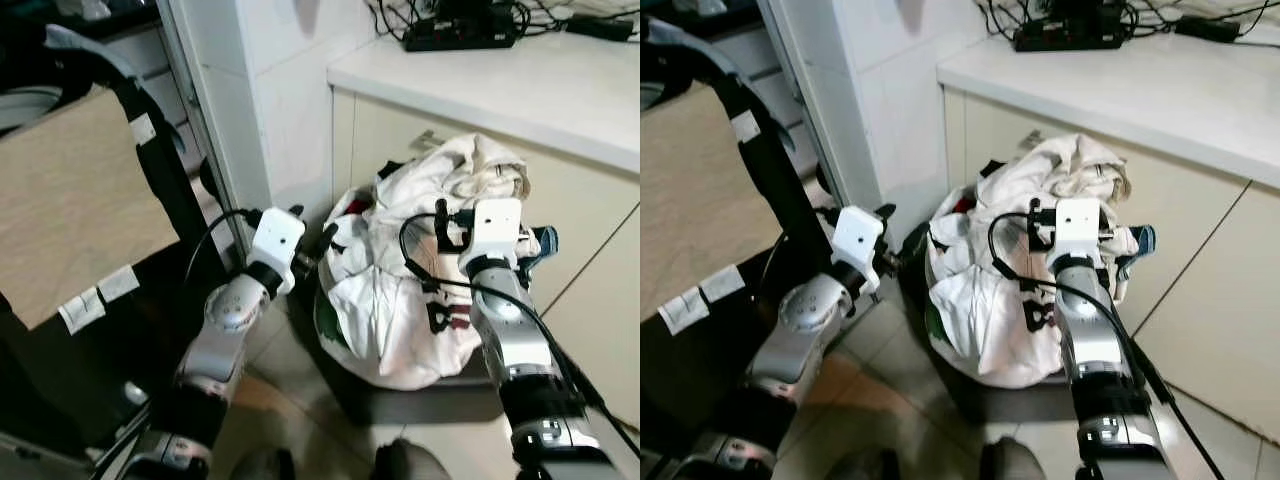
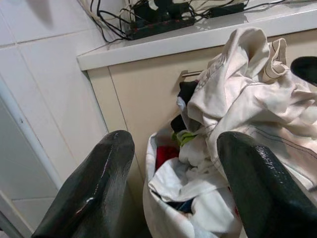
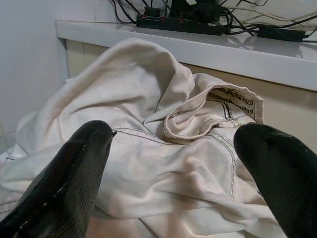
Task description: Clothes washing
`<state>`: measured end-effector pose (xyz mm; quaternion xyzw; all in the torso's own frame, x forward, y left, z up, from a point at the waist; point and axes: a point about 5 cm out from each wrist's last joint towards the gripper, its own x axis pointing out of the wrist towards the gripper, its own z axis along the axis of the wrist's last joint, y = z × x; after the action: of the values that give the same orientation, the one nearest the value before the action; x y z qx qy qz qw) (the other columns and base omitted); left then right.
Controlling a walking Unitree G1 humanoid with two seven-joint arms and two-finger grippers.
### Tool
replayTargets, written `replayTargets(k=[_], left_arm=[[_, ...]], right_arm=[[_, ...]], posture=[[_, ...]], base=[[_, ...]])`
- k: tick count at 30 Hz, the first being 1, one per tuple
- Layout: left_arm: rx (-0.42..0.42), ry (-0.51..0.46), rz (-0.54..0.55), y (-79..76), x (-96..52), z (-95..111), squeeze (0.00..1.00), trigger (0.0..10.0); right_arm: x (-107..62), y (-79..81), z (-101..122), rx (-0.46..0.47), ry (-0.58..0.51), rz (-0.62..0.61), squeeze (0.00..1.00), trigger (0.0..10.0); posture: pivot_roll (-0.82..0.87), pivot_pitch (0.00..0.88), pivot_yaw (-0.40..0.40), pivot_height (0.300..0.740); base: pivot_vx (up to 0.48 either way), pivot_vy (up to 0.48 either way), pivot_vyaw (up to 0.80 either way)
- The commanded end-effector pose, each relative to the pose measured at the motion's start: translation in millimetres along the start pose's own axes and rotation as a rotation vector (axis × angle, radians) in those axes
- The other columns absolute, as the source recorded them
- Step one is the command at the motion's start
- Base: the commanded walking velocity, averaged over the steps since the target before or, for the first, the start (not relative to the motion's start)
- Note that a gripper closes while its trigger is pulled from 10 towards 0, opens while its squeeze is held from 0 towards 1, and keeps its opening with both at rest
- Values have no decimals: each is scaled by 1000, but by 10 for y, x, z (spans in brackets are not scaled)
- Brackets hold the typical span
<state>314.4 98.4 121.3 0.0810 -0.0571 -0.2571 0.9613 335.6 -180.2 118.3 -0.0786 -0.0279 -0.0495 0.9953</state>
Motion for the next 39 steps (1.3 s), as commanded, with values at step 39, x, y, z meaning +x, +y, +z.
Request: replayTargets(k=[39], left_arm=[[129, 45, 56, 319, -699, 215, 0, 10000]], right_arm=[[420, -428, -156, 134, 321, -134, 0, 10000]], posture=[[142, 52, 48, 691]], base=[[127, 0, 0]])
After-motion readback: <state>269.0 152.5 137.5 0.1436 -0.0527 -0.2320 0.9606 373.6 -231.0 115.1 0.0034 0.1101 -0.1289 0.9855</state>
